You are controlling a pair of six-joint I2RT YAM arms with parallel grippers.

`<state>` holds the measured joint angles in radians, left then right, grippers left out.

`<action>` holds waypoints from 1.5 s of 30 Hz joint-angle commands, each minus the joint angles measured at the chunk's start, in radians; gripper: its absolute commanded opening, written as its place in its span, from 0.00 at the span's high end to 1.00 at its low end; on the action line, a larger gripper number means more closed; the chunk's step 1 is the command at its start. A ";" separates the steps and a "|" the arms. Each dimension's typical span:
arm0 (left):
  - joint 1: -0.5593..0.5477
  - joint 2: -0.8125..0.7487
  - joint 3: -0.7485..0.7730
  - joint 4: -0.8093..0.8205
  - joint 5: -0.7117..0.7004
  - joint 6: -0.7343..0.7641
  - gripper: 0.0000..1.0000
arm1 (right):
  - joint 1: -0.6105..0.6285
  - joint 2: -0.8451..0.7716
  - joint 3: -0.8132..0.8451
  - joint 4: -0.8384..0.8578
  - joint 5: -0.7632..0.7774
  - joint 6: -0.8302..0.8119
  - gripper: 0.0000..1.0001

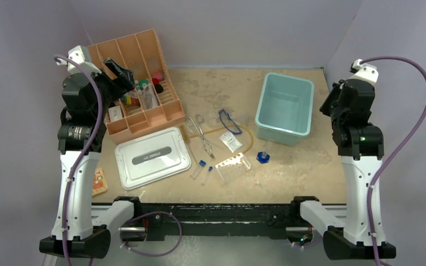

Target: Organize the chemistry lab equipment

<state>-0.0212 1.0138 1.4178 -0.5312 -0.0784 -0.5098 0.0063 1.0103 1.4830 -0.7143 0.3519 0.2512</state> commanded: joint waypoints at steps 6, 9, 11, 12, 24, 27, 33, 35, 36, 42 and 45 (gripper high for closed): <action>-0.033 -0.009 -0.051 0.180 0.104 0.013 0.17 | -0.037 -0.074 -0.081 -0.193 -0.108 0.111 0.67; -0.039 0.003 -0.073 0.227 0.179 0.014 0.16 | -0.041 -0.089 -0.127 -0.270 -0.146 0.195 0.22; -0.043 0.007 -0.095 0.254 0.219 0.013 0.16 | -0.041 -0.095 -0.160 -0.316 -0.164 0.227 0.17; -0.046 0.007 -0.106 0.268 0.238 0.010 0.16 | -0.041 -0.097 -0.178 -0.340 -0.163 0.247 0.16; -0.051 0.042 -0.155 0.350 0.313 0.000 0.16 | -0.044 -0.081 -0.340 -0.412 -0.153 0.321 0.39; -0.053 0.052 -0.154 0.353 0.312 -0.001 0.16 | -0.043 -0.046 -0.397 -0.343 -0.158 0.309 0.38; -0.058 0.067 -0.143 0.358 0.314 -0.007 0.16 | -0.045 0.059 -0.471 -0.117 -0.122 0.255 0.36; -0.061 0.072 -0.140 0.359 0.315 -0.007 0.16 | -0.045 0.108 -0.468 -0.062 -0.121 0.223 0.36; -0.062 0.075 -0.138 0.359 0.315 -0.006 0.16 | -0.045 0.132 -0.466 -0.037 -0.115 0.205 0.37; -0.066 0.078 -0.129 0.361 0.318 -0.004 0.16 | -0.045 0.266 -0.433 0.070 -0.170 0.034 0.40; -0.069 0.075 -0.129 0.361 0.319 -0.005 0.16 | -0.045 0.305 -0.414 0.110 -0.168 -0.010 0.43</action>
<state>-0.0814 1.0962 1.2617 -0.2279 0.2260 -0.5125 -0.0338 1.2881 1.0126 -0.7078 0.1902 0.3500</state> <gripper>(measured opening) 0.837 0.587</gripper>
